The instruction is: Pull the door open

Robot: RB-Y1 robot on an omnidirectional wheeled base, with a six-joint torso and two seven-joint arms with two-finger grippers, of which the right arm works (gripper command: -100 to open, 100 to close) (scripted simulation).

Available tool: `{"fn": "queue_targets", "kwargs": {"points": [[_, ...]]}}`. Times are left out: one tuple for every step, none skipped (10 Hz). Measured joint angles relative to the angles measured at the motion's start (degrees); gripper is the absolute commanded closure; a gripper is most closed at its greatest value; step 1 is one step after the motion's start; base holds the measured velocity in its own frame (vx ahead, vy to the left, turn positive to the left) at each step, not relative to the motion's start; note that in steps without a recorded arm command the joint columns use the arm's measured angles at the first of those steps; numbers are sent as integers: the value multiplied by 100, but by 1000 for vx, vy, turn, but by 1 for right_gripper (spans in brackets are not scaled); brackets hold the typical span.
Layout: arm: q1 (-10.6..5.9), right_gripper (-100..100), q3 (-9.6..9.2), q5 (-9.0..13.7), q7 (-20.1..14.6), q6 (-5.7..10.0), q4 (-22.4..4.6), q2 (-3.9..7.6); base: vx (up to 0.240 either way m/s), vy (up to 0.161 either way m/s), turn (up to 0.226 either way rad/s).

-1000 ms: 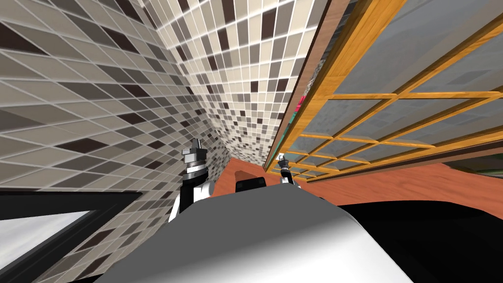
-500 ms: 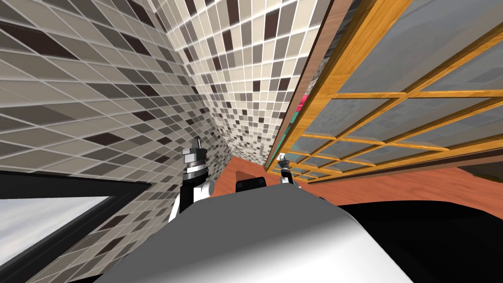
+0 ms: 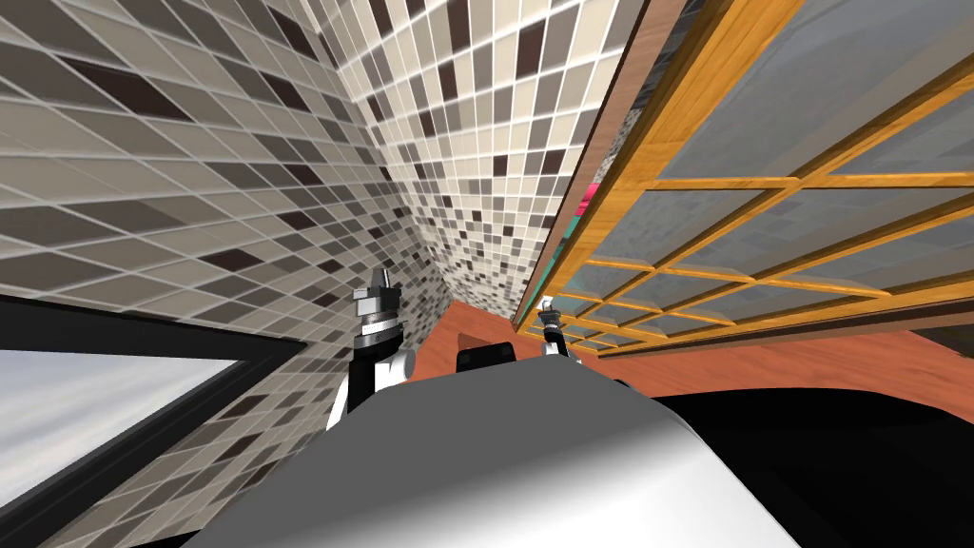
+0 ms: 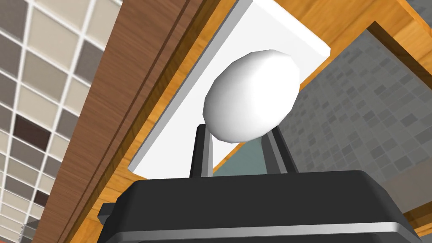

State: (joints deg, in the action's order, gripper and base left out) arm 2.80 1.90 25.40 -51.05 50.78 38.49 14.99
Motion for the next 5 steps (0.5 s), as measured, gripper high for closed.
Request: {"fn": "queue_targets", "kwargs": {"points": [[-5,100,-19,53,-150,13,-24,8,-35,-1,42],[11,100,-28,83,-257,0,1,13,-44,-3,68],[13,100,-42,134,-402,9,-12,15,-69,-14,113],[21,100,-54,209,-560,1,1,16,-47,-7,51],[-46,100,-80,234,-715,60,-138,27,-16,8,1]]}}
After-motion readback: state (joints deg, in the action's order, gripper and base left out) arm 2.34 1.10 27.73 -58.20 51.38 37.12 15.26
